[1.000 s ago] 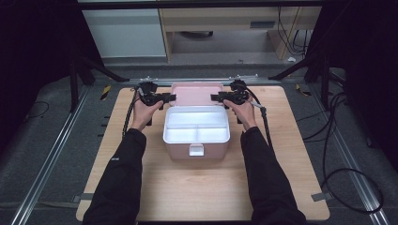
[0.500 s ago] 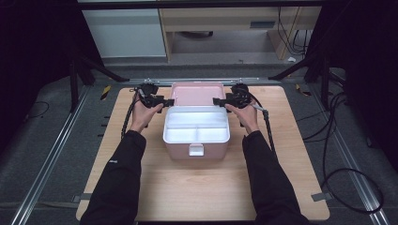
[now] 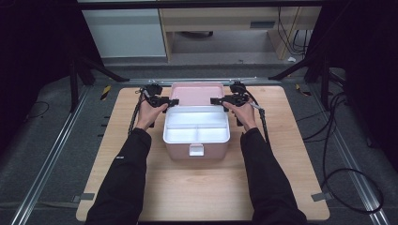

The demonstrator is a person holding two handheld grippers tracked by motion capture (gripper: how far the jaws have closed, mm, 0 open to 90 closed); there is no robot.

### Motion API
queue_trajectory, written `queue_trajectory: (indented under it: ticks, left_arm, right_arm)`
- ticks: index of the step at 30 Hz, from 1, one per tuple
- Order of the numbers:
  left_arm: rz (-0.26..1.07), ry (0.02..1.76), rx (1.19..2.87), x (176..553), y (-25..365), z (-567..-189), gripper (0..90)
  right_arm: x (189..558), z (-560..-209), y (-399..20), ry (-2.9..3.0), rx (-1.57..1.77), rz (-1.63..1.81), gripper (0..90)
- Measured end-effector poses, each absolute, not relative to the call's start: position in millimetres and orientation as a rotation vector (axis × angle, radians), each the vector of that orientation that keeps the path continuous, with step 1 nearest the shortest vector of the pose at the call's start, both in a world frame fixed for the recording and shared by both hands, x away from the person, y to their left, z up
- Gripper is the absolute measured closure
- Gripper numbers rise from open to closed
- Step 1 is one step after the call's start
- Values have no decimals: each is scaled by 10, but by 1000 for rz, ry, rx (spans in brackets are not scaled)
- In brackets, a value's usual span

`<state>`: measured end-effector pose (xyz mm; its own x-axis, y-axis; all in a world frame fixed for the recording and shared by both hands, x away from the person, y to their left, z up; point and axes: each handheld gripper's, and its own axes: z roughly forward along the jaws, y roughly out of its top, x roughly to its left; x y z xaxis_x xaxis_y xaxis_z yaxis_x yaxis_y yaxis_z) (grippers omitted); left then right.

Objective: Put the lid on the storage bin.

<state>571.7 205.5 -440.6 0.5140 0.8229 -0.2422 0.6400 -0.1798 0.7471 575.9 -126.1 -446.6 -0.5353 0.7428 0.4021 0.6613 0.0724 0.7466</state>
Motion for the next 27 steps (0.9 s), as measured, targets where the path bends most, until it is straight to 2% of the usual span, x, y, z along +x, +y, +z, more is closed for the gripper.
queue_trajectory:
  ticks: [5, 11, 27]
  left_arm:
    - [266, 1189, 1901, 5717, 2065, -4408, 440]
    - [256, 1155, 1857, 5676, 2136, -4297, 464]
    - [379, 1053, 1857, 5429, 2160, -3929, 475]
  right_arm:
    - [5775, -4483, -1251, 2239, 1485, 1497, 159]
    - [5745, -4437, -1262, 2193, 1457, 1494, 229]
    - [5543, -4143, -1300, 2098, 1263, 1598, 262]
